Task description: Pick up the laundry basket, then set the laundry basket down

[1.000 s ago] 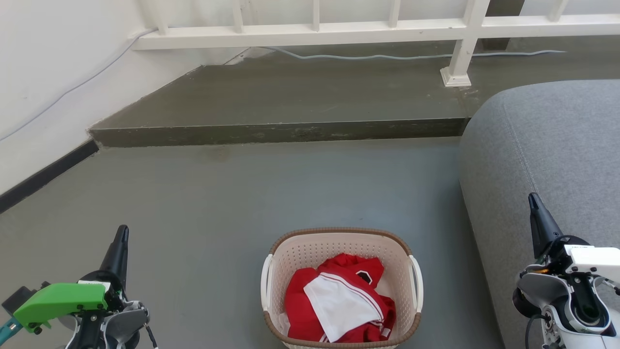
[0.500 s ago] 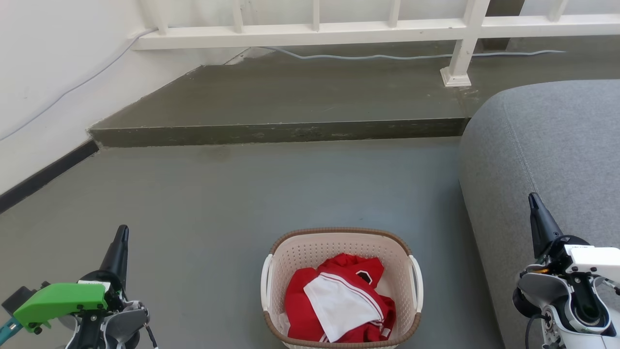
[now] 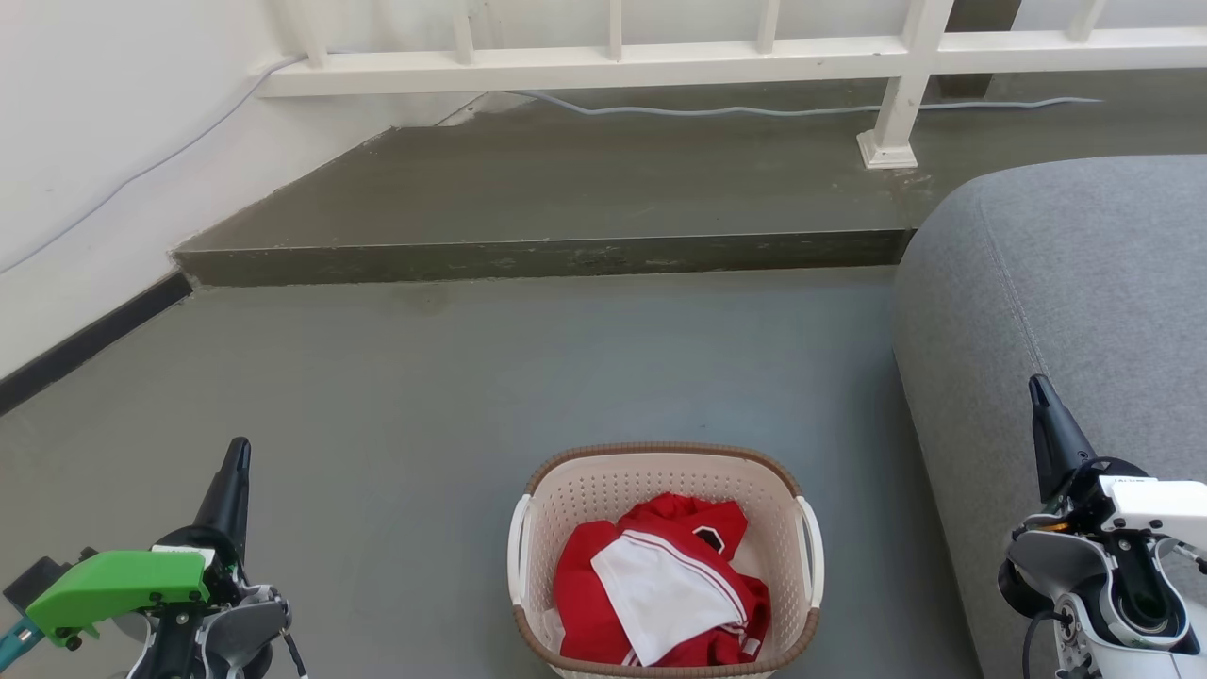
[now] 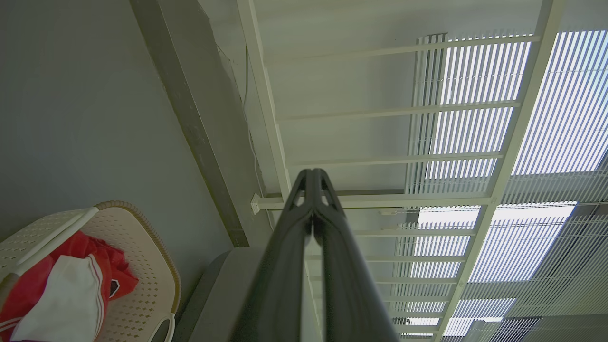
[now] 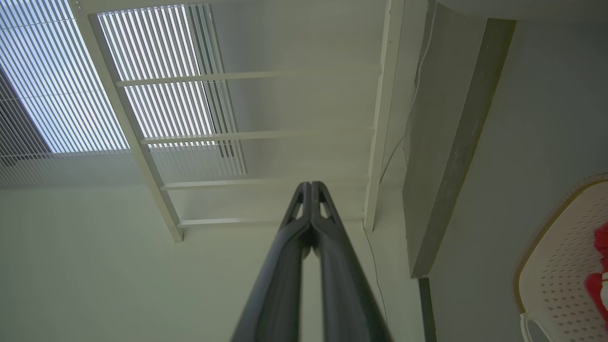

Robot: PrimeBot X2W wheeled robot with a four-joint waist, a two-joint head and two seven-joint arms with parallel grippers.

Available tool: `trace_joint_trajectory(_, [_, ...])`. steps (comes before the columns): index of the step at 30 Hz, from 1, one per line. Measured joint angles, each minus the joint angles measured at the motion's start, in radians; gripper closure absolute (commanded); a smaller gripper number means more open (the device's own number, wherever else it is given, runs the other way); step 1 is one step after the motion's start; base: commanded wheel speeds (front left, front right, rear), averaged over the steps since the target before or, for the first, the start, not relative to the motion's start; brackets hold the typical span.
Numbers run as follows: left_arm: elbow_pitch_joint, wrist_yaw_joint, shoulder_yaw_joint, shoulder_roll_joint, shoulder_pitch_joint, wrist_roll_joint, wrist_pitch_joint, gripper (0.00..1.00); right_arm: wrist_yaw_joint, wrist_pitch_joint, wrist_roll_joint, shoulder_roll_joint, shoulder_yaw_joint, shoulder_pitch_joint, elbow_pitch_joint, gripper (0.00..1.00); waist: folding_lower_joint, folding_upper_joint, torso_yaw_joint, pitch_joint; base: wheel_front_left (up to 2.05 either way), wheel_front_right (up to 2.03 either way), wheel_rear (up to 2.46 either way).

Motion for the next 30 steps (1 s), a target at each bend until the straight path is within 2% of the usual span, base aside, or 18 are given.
trace_joint_trajectory(30, [-0.001,0.000,0.000,0.000,0.000,0.000,0.000,1.00,0.000,0.000,0.000,0.000,0.000,0.000,-0.002,1.00,0.0000,0.0000,0.000,0.000,0.00,0.00,0.00])
